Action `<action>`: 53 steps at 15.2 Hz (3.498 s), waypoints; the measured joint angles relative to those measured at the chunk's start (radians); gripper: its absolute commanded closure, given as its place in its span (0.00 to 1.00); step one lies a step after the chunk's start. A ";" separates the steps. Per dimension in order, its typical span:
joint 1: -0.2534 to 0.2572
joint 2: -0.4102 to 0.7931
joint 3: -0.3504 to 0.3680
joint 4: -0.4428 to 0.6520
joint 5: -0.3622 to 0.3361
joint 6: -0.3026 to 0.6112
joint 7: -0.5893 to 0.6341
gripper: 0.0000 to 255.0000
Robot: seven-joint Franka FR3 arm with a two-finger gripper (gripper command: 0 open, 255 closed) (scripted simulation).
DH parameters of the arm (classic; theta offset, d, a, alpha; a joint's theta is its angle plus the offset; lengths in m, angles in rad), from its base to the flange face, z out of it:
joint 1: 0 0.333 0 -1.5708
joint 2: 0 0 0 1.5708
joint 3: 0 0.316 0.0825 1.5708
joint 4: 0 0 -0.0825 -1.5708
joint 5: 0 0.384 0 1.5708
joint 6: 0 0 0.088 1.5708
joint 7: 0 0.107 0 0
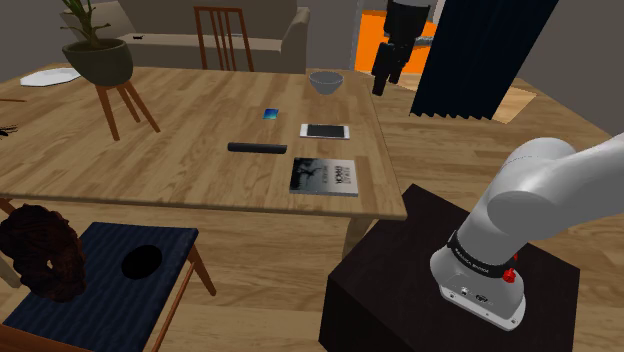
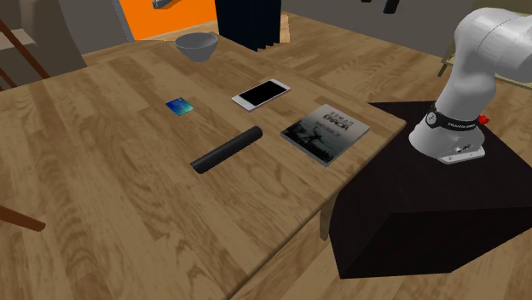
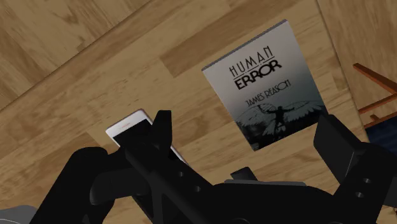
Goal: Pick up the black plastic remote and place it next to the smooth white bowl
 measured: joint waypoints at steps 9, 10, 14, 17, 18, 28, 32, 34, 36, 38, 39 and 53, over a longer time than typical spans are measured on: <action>0.040 0.257 0.029 0.073 -0.004 0.180 -0.043 0.00; 0.044 0.292 0.032 0.082 -0.006 0.205 -0.050 0.00; 0.063 0.435 0.051 0.143 -0.015 0.287 -0.070 0.00; 0.073 0.545 0.062 0.207 -0.026 0.332 -0.089 0.00; 0.077 0.589 0.068 0.238 -0.031 0.345 -0.089 0.00; 0.122 0.967 0.110 0.525 -0.100 0.425 -0.120 0.00; 0.146 1.118 0.120 0.670 -0.133 0.427 -0.131 0.00; 0.164 1.201 0.124 0.757 -0.152 0.420 -0.134 0.00; 0.170 1.239 0.125 0.795 -0.159 0.419 -0.139 0.00; 0.171 1.262 0.124 0.804 -0.163 0.433 -0.139 0.00; 0.173 1.271 0.123 0.806 -0.165 0.440 -0.137 0.00; 0.173 1.297 0.121 0.787 -0.170 0.489 -0.134 1.00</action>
